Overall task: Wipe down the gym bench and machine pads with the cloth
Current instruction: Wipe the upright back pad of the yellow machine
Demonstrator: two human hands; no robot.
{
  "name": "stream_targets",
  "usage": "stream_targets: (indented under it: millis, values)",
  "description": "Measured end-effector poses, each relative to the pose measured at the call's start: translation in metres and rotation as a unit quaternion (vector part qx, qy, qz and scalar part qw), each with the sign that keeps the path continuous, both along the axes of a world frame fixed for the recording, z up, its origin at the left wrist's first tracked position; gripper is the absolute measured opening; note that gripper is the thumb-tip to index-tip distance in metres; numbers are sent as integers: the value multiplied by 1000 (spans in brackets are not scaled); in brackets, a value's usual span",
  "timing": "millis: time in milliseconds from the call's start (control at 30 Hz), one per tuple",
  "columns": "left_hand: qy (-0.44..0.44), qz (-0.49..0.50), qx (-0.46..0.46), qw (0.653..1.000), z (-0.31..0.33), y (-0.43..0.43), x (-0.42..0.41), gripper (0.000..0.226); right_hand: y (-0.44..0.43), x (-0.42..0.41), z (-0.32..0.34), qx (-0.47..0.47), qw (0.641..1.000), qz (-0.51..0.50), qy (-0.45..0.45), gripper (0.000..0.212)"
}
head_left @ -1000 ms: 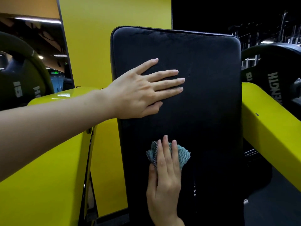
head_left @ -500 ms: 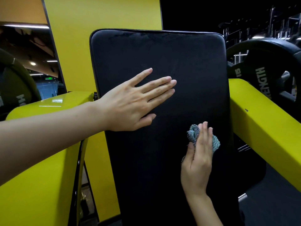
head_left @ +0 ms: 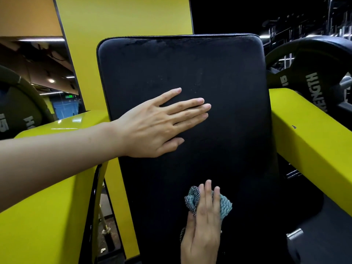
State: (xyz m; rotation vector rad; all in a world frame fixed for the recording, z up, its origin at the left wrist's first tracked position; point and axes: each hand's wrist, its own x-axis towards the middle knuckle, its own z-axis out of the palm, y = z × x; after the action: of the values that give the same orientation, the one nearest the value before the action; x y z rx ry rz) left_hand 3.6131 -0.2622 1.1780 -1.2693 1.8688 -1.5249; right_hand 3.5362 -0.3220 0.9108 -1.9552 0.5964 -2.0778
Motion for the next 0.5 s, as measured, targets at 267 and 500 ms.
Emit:
stream_targets:
  millis: [267, 500]
  values:
    - [4, -11, 42, 999, -4, -10, -5, 61, -59, -31, 45, 62, 997, 9, -52, 50]
    - [-2, -3, 35, 999, -12, -19, -11, 62, -82, -37, 58, 101, 991, 1, -91, 52]
